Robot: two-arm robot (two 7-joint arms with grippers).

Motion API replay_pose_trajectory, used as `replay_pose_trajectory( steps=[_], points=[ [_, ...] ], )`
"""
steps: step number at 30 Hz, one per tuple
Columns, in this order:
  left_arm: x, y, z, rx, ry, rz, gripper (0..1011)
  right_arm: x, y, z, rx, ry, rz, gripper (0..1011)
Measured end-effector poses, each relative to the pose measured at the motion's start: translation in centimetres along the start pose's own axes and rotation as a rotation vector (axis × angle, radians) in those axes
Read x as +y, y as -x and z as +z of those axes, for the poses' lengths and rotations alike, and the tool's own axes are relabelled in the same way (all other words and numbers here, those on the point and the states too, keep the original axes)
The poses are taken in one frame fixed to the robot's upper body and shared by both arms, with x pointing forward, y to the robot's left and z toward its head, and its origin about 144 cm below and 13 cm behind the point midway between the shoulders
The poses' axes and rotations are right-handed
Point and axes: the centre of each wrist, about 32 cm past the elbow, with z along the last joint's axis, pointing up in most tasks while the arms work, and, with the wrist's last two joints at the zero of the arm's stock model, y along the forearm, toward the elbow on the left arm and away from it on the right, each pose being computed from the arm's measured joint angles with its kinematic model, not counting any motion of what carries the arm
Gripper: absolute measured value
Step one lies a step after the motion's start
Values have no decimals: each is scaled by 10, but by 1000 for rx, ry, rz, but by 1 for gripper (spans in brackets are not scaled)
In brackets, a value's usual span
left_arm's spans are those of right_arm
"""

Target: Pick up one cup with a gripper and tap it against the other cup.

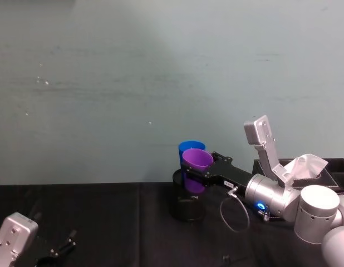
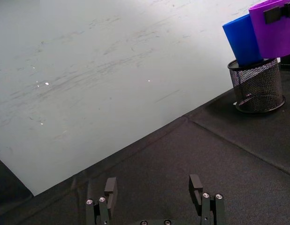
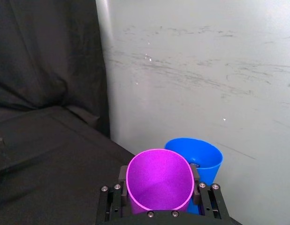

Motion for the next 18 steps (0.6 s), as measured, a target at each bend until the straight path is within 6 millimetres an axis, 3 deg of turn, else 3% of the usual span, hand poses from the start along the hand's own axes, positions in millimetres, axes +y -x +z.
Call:
replay_pose_trajectory(
  steps=[18],
  points=[
    [0, 0, 0, 0, 0, 0, 1000, 0, 0, 0, 0, 0, 0, 735]
  ],
)
